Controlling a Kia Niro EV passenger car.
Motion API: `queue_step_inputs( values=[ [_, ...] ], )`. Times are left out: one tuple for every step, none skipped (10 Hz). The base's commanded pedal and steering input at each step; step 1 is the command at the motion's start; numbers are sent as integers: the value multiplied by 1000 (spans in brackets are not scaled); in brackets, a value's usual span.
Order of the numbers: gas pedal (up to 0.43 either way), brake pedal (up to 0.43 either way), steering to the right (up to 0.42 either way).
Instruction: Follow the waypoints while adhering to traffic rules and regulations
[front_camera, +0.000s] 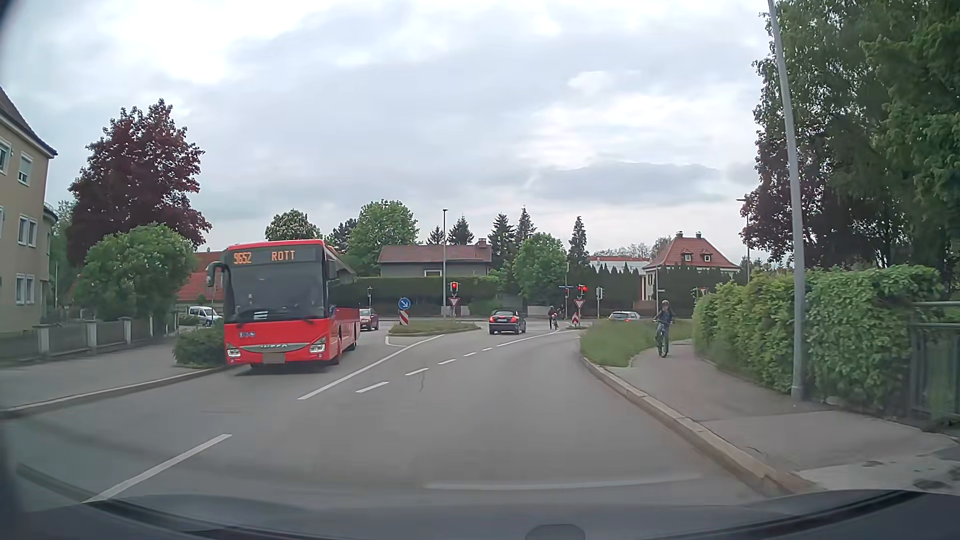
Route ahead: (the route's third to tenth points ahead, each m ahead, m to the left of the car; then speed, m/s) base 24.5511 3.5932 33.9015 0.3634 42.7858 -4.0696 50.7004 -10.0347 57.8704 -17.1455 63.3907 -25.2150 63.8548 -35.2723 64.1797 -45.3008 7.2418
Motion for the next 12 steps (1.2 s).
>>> queue_step_inputs(
  values=[
    [0, 0, 0],
    [0, 0, 0],
    [0, 0, 0],
    [0, 0, 0],
    [0, 0, -1],
    [0, 0, 0],
    [0, 0, 2],
    [0, 0, 3],
    [0, 0, 2],
    [0, 0, 1],
    [0, 0, 4],
    [0, 0, 5]
  ],
)
